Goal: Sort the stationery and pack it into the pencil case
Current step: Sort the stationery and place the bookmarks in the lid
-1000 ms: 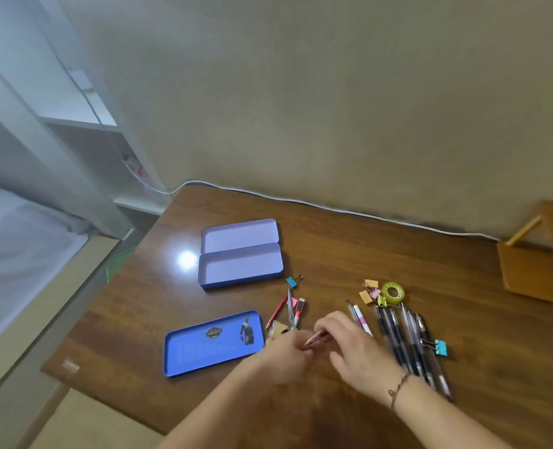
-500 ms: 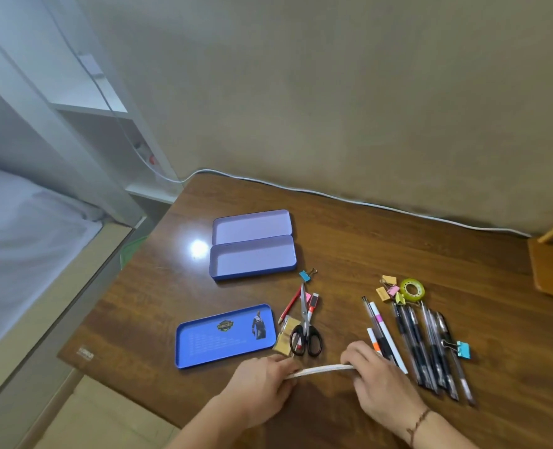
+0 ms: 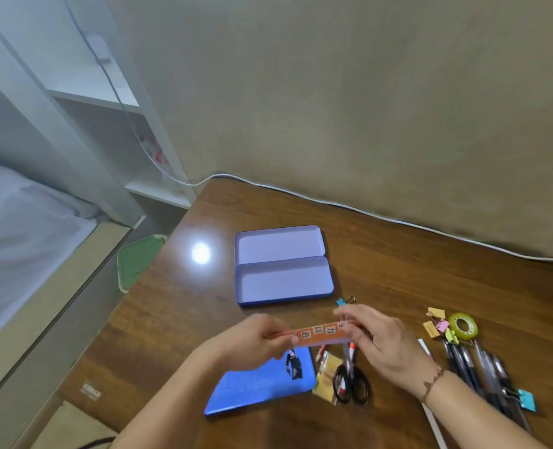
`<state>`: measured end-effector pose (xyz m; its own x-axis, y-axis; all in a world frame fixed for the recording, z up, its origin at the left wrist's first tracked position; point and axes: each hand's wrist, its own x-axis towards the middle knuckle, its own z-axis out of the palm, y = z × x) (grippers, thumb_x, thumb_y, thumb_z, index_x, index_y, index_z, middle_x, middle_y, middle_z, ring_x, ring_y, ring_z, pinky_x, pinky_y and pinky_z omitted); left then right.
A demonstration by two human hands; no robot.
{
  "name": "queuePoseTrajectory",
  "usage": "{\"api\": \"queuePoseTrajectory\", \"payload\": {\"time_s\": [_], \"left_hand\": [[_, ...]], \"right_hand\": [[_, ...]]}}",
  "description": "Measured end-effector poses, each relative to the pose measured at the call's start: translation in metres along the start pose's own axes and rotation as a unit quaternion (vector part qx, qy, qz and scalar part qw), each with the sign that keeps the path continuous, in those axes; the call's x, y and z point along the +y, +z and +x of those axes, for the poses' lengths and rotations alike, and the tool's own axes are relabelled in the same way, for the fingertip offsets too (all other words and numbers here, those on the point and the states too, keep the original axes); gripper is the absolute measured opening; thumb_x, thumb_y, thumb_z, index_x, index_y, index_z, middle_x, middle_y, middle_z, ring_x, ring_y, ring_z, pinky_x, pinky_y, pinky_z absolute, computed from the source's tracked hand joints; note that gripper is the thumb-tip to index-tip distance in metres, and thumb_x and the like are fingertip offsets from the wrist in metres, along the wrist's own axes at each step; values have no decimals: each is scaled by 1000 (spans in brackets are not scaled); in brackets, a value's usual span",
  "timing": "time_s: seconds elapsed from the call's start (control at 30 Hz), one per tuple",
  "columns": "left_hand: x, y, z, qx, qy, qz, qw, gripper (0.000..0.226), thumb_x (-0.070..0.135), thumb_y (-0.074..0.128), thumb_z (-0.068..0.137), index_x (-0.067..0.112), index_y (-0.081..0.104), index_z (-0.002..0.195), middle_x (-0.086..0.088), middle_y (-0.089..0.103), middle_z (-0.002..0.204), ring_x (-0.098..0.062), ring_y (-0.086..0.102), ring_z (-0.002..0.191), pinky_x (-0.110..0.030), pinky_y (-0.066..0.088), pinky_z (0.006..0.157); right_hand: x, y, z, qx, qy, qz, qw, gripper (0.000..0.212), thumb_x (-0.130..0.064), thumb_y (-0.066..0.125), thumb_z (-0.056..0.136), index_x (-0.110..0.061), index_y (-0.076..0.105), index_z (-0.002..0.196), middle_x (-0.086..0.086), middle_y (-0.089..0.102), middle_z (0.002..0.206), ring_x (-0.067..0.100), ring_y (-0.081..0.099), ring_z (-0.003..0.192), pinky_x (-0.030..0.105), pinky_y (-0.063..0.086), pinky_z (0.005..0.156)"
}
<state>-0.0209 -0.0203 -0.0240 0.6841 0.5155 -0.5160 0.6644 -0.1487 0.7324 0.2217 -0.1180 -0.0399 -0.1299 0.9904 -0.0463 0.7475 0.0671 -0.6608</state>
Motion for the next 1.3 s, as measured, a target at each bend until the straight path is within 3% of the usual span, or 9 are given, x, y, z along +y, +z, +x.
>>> {"api": "queuePoseTrajectory", "payload": {"time_s": [0.1, 0.23, 0.4, 0.6, 0.77, 0.87, 1.0, 1.13, 1.3], "left_hand": [[-18, -28, 13, -33, 6, -33, 999, 23, 37, 52, 97, 25, 66, 83, 5, 59, 67, -8, 48, 61, -33, 43, 61], [-40, -55, 29, -22, 17, -137, 990, 17, 32, 55, 95, 34, 67, 106, 3, 67, 83, -8, 56, 72, -25, 45, 70], [-58, -82, 46, -60, 14, -157, 986, 15, 38, 55, 98, 31, 67, 104, -3, 60, 69, -22, 44, 65, -24, 34, 55], [-70, -95, 60, -113, -3, -255, 960, 19, 24, 51, 101, 16, 66, 108, -12, 59, 71, -30, 29, 61, -31, 19, 48], [-80, -96, 60, -147, -7, -356, 923, 21, 13, 45, 102, 7, 64, 107, -16, 60, 70, -16, 29, 40, -19, 19, 39], [-83, -99, 59, -56, -25, -254, 965, 16, 20, 52, 100, 13, 65, 104, -9, 66, 73, -18, 44, 46, -24, 27, 47], [-103, -99, 64, 249, 35, -103, 963, 36, 30, 77, 79, 30, 62, 112, 8, 63, 94, -5, 52, 64, -24, 46, 65], [-113, -90, 68, 193, 49, 110, 974, 114, 68, 77, 53, 30, 27, 149, 9, 31, 149, -12, 36, 132, -34, 38, 108], [-116, -77, 72, 192, 60, 226, 953, 111, 67, 77, 57, 28, 26, 149, 7, 32, 149, -16, 27, 134, -38, 35, 108]], "right_hand": [[-8, 7, 31, 32, 20, 66, 997, 30, -22, 41, 99, -35, 52, 124, -23, 49, 107, 1, 52, 100, 17, 50, 75], [-16, 20, 63, 73, 13, 90, 993, 36, 2, 48, 90, -20, 65, 112, -8, 56, 109, 7, 54, 105, 21, 50, 84], [-10, 25, 89, 75, -79, -256, 960, 34, -36, 54, 88, -27, 56, 121, -8, 60, 116, 17, 51, 106, 43, 43, 94], [-11, 39, 110, 69, -201, -250, 945, 21, -31, 67, 85, -18, 62, 101, 1, 67, 108, 19, 63, 91, 34, 52, 76], [-14, 51, 120, 75, -227, -283, 929, 16, -25, 56, 92, -15, 63, 101, 5, 67, 103, 23, 63, 87, 37, 51, 73], [-5, 43, 122, 38, -204, -312, 927, 16, -31, 53, 91, -21, 62, 101, -3, 67, 98, 19, 59, 85, 32, 48, 71], [8, 26, 128, -4, -106, -353, 930, 16, -37, 60, 83, -28, 63, 97, -9, 68, 91, 16, 56, 82, 30, 45, 66], [10, 36, 144, -17, -81, -385, 919, 17, -36, 65, 80, -28, 63, 94, -8, 67, 87, 18, 56, 81, 32, 44, 67], [5, 62, 156, -3, -99, -399, 911, 10, -28, 61, 83, -23, 62, 91, -3, 65, 87, 23, 55, 82, 35, 42, 67]]}}
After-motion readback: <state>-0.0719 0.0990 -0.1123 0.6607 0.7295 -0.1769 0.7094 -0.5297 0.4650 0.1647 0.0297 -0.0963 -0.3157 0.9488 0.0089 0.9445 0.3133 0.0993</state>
